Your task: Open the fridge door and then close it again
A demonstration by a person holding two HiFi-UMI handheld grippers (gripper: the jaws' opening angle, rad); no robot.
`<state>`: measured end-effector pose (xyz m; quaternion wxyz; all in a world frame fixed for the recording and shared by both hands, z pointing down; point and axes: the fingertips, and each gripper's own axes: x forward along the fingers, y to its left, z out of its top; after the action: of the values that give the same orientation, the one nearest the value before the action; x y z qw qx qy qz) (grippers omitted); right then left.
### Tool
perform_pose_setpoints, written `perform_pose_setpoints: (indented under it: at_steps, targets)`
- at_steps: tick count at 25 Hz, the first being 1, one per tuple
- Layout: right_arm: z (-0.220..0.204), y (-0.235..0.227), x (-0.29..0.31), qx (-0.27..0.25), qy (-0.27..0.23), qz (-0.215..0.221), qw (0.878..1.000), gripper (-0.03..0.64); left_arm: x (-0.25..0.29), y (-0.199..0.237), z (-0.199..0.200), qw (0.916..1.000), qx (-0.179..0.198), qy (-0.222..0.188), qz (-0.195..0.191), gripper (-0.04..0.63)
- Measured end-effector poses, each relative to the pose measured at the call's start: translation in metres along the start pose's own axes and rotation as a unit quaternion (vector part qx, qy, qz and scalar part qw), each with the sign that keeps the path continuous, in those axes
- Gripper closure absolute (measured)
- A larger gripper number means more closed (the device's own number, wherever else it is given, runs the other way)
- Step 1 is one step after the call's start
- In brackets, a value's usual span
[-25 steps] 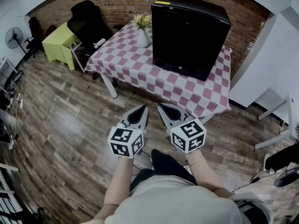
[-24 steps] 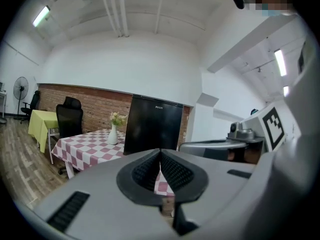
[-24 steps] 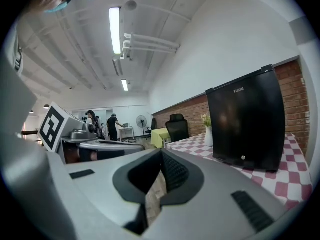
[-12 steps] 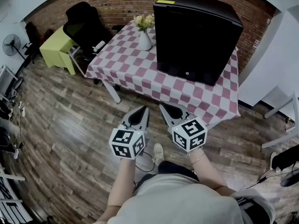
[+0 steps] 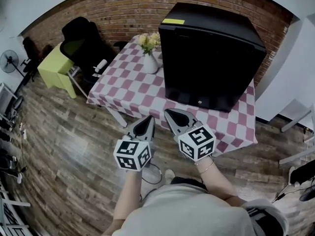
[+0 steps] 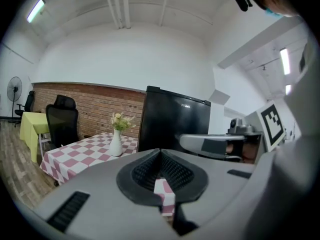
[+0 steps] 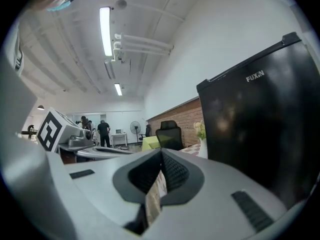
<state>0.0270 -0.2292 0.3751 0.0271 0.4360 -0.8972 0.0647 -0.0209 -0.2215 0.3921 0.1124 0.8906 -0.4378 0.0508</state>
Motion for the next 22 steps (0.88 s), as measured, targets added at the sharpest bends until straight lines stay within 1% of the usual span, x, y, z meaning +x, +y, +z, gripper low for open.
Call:
perform_pose_setpoints:
  at_steps: [5, 9, 13, 18, 22]
  targets:
    - [0.007, -0.042, 0.026, -0.004, -0.005, -0.017, 1.0, 0.618, 0.048, 0.012, 0.015, 0.9997, 0.012, -0.004, -0.019, 0.588]
    - [0.007, -0.065, 0.035, 0.0, -0.006, -0.033, 0.999, 0.618, 0.073, 0.017, 0.017, 0.9994, 0.007, -0.001, -0.033, 0.588]
    - [-0.001, -0.085, 0.032, 0.008, 0.005, -0.057, 0.998, 0.618, 0.097, 0.015, 0.014, 0.9983, 0.004, 0.01, -0.057, 0.588]
    - [-0.007, -0.105, 0.021, 0.032, -0.003, -0.099, 0.995, 0.618, 0.124, 0.002, 0.018, 0.9941, 0.006, 0.019, -0.107, 0.588]
    - [-0.008, -0.111, 0.022, 0.037, -0.002, -0.128, 0.991, 0.618, 0.145, -0.006, 0.026, 0.9884, 0.019, 0.024, -0.148, 0.588]
